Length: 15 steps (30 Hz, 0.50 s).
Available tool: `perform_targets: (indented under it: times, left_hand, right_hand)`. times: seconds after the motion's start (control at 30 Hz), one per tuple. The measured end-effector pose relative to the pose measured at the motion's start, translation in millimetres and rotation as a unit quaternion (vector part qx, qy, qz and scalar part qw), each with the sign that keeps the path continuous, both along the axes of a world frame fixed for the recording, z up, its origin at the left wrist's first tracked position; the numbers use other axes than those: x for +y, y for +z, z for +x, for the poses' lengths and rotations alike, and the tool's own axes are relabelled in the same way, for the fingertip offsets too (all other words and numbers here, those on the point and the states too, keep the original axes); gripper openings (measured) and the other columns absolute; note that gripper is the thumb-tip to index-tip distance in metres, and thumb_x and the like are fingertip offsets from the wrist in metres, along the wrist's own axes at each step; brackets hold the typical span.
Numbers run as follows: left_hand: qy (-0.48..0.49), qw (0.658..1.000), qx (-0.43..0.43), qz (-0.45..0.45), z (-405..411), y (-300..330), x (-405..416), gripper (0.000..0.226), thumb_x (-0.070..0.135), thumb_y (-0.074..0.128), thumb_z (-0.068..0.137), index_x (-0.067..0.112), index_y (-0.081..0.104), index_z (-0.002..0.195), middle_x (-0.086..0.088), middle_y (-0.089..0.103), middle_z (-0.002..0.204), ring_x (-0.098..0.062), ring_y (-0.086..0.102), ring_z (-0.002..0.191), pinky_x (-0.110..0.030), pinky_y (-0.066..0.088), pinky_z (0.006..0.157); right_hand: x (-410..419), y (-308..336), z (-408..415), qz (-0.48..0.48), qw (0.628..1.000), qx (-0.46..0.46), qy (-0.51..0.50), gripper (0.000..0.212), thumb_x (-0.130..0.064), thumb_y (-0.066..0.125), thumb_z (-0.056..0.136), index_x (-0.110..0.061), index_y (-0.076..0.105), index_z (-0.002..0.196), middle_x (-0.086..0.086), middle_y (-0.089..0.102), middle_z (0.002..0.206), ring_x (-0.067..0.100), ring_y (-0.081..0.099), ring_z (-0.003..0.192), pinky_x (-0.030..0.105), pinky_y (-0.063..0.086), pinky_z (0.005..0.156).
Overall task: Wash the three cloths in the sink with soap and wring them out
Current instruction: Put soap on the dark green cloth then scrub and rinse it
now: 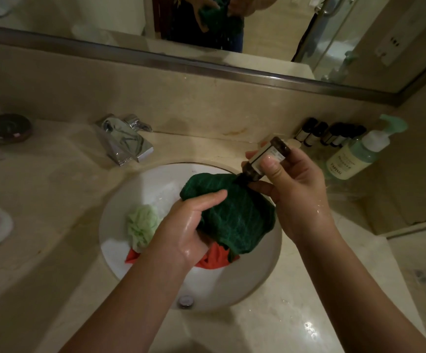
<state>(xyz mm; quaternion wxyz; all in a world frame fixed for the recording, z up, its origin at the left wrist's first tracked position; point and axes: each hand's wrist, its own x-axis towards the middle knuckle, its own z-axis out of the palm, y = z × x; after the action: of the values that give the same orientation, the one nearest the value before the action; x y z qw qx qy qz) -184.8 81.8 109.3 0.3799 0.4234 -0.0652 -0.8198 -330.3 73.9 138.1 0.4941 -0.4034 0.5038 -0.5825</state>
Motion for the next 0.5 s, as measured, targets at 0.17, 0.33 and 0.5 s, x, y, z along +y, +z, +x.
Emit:
perform_targets:
  times: [0.17,0.33,0.5]
  left_hand:
    - [0.008,1.000,0.001,0.003,0.0,-2.1,0.5,0.048,0.009,0.067,0.067,0.006,0.067,0.116,-0.016,0.072,0.109,-0.032,0.070,0.100,-0.038,0.059,0.067]
    - [0.004,1.000,0.006,0.011,-0.6,2.3,-0.2,0.043,0.008,0.067,0.069,0.004,0.068,0.112,-0.017,0.073,0.106,-0.033,0.070,0.100,-0.042,0.056,0.078]
    - [-0.002,1.000,0.005,0.019,-1.2,4.0,-0.7,0.046,0.008,0.067,0.068,0.003,0.068,0.114,-0.018,0.072,0.107,-0.034,0.069,0.102,-0.044,0.054,0.084]
  right_hand:
    - [0.9,3.4,-2.8,-0.059,0.994,0.090,0.021,0.027,-0.016,0.067,0.077,-0.016,0.062,0.103,-0.005,0.074,0.090,0.017,0.071,0.091,0.030,0.056,0.076]
    - [-0.8,2.0,-1.6,-0.084,0.988,0.132,0.004,0.020,-0.013,0.067,0.076,-0.018,0.064,0.095,-0.006,0.074,0.086,0.013,0.071,0.089,0.024,0.054,0.075]
    - [-1.3,0.2,-0.9,-0.087,0.988,0.129,-0.003,0.020,-0.012,0.069,0.073,-0.020,0.063,0.091,-0.006,0.075,0.084,0.013,0.071,0.089,0.025,0.055,0.076]
